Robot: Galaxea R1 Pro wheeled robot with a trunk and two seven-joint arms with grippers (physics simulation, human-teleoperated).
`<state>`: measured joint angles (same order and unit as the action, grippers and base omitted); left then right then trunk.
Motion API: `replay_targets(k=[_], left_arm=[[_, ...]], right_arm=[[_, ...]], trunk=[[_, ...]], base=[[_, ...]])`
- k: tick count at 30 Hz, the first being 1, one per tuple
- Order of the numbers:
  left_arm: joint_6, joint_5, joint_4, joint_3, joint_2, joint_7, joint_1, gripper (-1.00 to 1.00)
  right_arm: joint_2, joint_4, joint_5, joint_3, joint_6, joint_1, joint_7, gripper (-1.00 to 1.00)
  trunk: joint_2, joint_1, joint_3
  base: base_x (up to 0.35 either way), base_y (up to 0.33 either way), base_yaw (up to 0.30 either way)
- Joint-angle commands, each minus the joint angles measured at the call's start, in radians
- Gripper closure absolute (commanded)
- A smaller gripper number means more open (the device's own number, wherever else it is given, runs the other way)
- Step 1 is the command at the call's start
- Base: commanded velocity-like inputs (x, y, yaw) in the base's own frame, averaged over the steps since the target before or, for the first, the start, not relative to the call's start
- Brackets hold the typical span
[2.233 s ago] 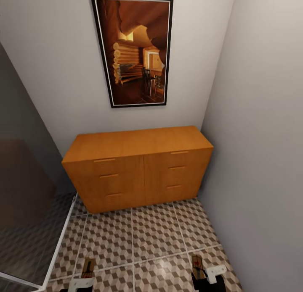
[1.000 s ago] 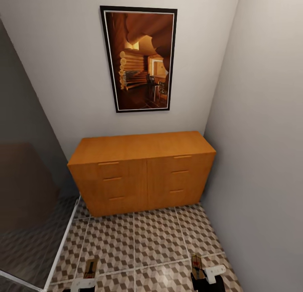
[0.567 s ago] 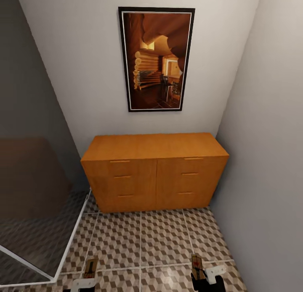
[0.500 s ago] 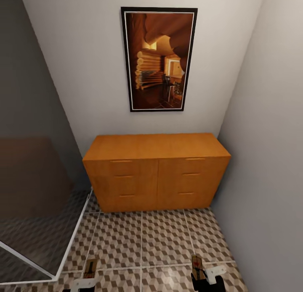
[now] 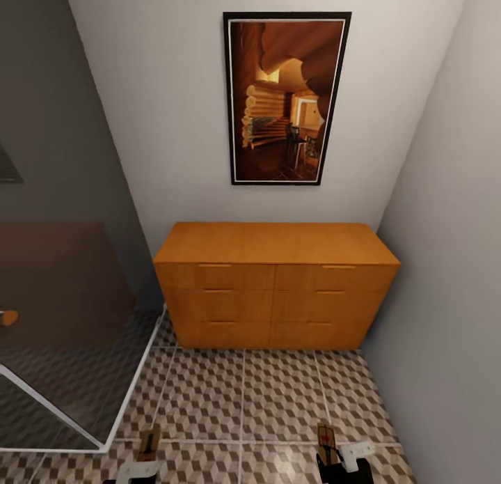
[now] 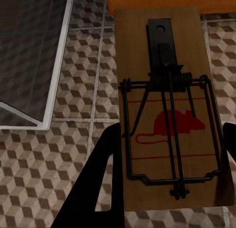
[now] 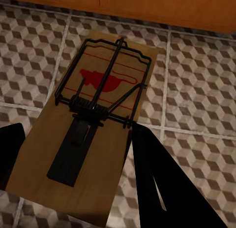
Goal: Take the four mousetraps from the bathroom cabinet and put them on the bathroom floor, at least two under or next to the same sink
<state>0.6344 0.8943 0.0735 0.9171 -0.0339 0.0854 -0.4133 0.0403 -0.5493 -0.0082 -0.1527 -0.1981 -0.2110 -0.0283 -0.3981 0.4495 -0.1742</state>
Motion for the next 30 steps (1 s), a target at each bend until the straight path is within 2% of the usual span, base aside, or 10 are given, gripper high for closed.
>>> replay_targets(k=[1,30], left_arm=[[0.002,-0.008,0.002,0.006,0.001,0.011,-0.001,1.00],[0.002,-0.008,0.003,0.005,0.000,0.011,-0.001,1.00]], right_arm=[[0.001,0.001,-0.003,-0.005,-0.003,-0.001,-0.005,1.00],[0.000,0.003,-0.003,-0.006,-0.003,-0.001,-0.007,1.00]], trunk=[[-0.002,0.001,-0.002],[-0.002,0.001,-0.002]], base=[[0.000,0.000,0.154],[0.000,0.000,0.239]])
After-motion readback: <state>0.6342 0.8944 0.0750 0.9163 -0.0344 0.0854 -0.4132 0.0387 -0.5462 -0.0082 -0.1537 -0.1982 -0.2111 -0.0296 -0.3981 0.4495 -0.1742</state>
